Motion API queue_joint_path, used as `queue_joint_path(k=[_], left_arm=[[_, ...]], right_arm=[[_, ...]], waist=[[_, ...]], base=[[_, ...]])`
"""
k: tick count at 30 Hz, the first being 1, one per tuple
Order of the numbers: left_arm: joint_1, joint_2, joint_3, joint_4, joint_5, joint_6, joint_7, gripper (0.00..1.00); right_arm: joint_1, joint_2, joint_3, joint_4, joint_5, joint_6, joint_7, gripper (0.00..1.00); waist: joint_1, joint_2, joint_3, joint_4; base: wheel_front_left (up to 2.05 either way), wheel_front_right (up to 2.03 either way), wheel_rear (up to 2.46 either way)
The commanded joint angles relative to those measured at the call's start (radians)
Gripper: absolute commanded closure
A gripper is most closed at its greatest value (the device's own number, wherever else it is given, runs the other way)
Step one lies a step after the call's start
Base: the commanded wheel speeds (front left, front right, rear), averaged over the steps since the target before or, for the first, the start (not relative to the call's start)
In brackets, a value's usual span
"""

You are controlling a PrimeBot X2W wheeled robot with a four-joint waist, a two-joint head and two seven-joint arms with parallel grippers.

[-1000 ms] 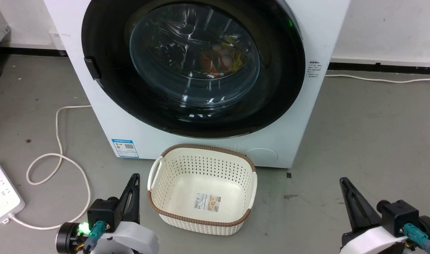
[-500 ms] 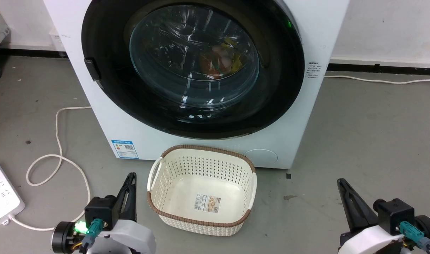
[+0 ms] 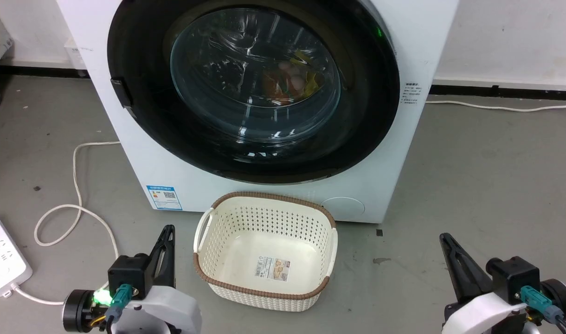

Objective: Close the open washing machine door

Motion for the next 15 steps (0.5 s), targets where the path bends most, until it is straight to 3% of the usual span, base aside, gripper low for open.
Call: queue_joint_path(k=[1, 15], left_arm=[[0.016, 0.001, 0.006, -0.009, 0.010, 0.006, 0.008, 1.00], [0.019, 0.001, 0.014, -0.022, 0.019, 0.007, 0.025, 1.00]], right_arm=[[-0.013, 0.006, 0.003, -0.009, -0.005, -0.001, 0.007, 1.00], [-0.016, 0.007, 0.008, -0.013, -0.009, -0.001, 0.024, 1.00]], waist=[[-0.0001, 0.0000, -0.001, 0.000], [-0.0001, 0.0000, -0.003, -0.001]], base=[[0.00, 0.00, 0.00], [0.00, 0.00, 0.00]])
